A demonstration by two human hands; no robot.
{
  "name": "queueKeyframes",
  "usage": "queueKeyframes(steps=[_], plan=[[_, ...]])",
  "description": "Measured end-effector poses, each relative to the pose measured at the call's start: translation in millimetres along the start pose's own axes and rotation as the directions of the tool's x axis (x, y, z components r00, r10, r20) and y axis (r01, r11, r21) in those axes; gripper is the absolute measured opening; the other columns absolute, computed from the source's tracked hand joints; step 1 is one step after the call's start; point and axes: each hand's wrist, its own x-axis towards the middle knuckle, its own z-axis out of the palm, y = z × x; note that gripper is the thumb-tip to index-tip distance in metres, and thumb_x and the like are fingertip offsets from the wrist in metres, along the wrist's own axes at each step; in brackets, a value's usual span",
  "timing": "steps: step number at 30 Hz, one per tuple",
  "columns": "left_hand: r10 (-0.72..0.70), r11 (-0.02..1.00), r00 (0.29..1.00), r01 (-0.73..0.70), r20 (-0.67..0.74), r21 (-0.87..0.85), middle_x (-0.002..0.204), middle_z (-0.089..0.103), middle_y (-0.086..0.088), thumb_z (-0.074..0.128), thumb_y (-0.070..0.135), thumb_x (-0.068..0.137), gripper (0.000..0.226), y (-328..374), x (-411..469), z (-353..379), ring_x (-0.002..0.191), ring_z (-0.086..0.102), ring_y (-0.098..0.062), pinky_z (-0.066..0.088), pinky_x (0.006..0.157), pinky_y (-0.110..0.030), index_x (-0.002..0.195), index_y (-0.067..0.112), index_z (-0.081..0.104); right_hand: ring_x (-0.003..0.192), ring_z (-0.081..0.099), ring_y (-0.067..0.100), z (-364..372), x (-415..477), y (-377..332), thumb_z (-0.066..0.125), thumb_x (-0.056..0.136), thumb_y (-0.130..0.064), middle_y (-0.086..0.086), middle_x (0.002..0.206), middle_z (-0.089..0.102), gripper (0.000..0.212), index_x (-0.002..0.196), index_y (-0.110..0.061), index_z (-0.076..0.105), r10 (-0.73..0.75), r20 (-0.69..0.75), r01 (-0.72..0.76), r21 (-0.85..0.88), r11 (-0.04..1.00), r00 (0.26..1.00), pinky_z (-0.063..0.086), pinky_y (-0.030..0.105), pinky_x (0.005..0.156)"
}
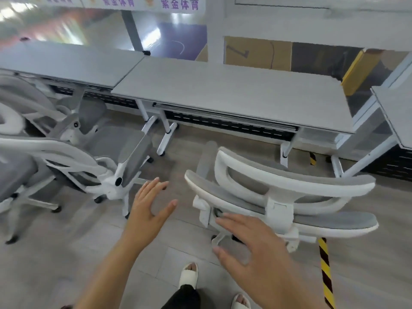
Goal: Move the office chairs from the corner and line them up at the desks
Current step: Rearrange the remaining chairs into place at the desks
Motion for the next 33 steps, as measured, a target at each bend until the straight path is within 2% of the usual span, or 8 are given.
queueKeyframes(steps=[2, 4, 9, 14, 21, 24, 27, 33], plan=[[-0.092, 0.995, 0.995, 0.093, -0.028, 0.029, 0.153, 0.030, 0.021, 0.062, 0.064, 0.080, 0.054, -26.2, -18.6, -22.4, 0.147, 0.018, -0.006, 0.027, 0.118, -0.044, 0.131, 0.052, 0.047, 0.138, 0.021, -0.007, 35.5, 23.8, -12.9, 0.046, 0.081, -0.068, -0.032, 0.148, 0.029, 0.059, 0.138, -0.053, 0.038, -0.046, 0.210, 0.034, 0.063, 0.997, 0.977, 0.019, 0.022, 0.115], [-0.185, 0.978, 0.980, 0.191, -0.077, 0.080, 0.157, 0.025, 0.016, 0.059, 0.071, 0.077, 0.061, -54.0, -41.1, -46.4, 0.148, 0.015, -0.010, 0.021, 0.119, -0.044, 0.133, 0.054, 0.040, 0.143, 0.008, -0.004, 72.7, 48.3, -28.2, 0.050, 0.086, -0.063, -0.030, 0.155, 0.014, 0.064, 0.144, -0.051, 0.027, -0.101, 0.330, 0.081, 0.074, 0.994, 0.939, 0.006, 0.019, 0.116], [-0.483, 0.857, 0.853, 0.507, -0.197, 0.094, 0.161, 0.013, 0.013, 0.052, 0.074, 0.072, 0.080, -124.2, -95.5, -115.8, 0.150, 0.009, -0.015, 0.017, 0.120, -0.047, 0.145, 0.045, 0.032, 0.147, -0.001, 0.005, 167.9, 101.9, -79.1, 0.053, 0.089, -0.056, -0.021, 0.158, 0.009, 0.067, 0.148, -0.044, 0.024, -0.129, 0.536, 0.118, 0.055, 0.992, 0.834, 0.003, 0.029, 0.120], [-0.585, 0.770, 0.741, 0.635, -0.329, 0.062, 0.162, 0.013, 0.009, 0.046, 0.078, 0.074, 0.081, -183.3, -121.0, -188.9, 0.150, 0.004, -0.020, 0.009, 0.121, -0.047, 0.147, 0.045, 0.030, 0.148, 0.006, 0.011, 250.1, 149.6, -142.5, 0.053, 0.088, -0.060, -0.015, 0.160, 0.015, 0.065, 0.146, -0.041, 0.031, -0.189, 0.606, 0.242, -0.006, 0.970, 0.773, 0.011, 0.037, 0.120], [-0.635, 0.728, 0.635, 0.682, -0.441, -0.066, 0.161, 0.012, 0.012, 0.044, 0.082, 0.073, 0.083, -263.0, -130.3, -265.7, 0.150, 0.001, -0.015, 0.006, 0.121, -0.044, 0.146, 0.048, 0.026, 0.146, 0.010, 0.005, 337.8, 205.2, -259.0, 0.059, 0.088, -0.053, -0.017, 0.156, 0.021, 0.064, 0.145, -0.042, 0.032, -0.325, 0.666, 0.349, 0.104, 0.932, 0.672, 0.010, 0.027, 0.119], [-0.682, 0.700, 0.568, 0.689, -0.460, -0.186, 0.159, 0.013, 0.017, 0.053, 0.073, 0.077, 0.074, -295.6, -132.1, -285.2, 0.149, 0.001, -0.011, 0.009, 0.121, -0.045, 0.143, 0.051, 0.028, 0.146, 0.014, 0.007, 385.4, 231.3, -294.7, 0.061, 0.087, -0.053, -0.016, 0.155, 0.024, 0.062, 0.142, -0.044, 0.034, -0.370, 0.709, 0.372, 0.162, 0.914, 0.600, 0.012, 0.027, 0.118], [-0.727, 0.651, 0.500, 0.719, -0.470, -0.243, 0.157, 0.013, 0.022, 0.049, 0.084, 0.069, 0.074, -338.4, -129.5, -311.6, 0.148, 0.004, -0.009, 0.017, 0.120, -0.046, 0.136, 0.062, 0.025, 0.145, 0.014, 0.003, 440.0, 268.0, -332.1, 0.059, 0.086, -0.057, -0.022, 0.154, 0.022, 0.062, 0.142, -0.046, 0.035, -0.391, 0.737, 0.371, 0.204, 0.906, 0.551, 0.018, 0.033, 0.119], [-0.800, 0.509, 0.347, 0.825, -0.489, -0.246, 0.155, 0.007, 0.024, 0.055, 0.072, 0.077, 0.079, -411.5, -101.5, -414.4, 0.150, 0.001, -0.014, 0.007, 0.121, -0.039, 0.146, 0.046, 0.028, 0.144, 0.016, 0.003, 549.5, 352.0, -433.7, 0.062, 0.087, -0.050, -0.017, 0.154, 0.027, 0.062, 0.143, -0.040, 0.038, -0.478, 0.748, 0.357, 0.336, 0.871, 0.461, 0.018, 0.033, 0.119]])
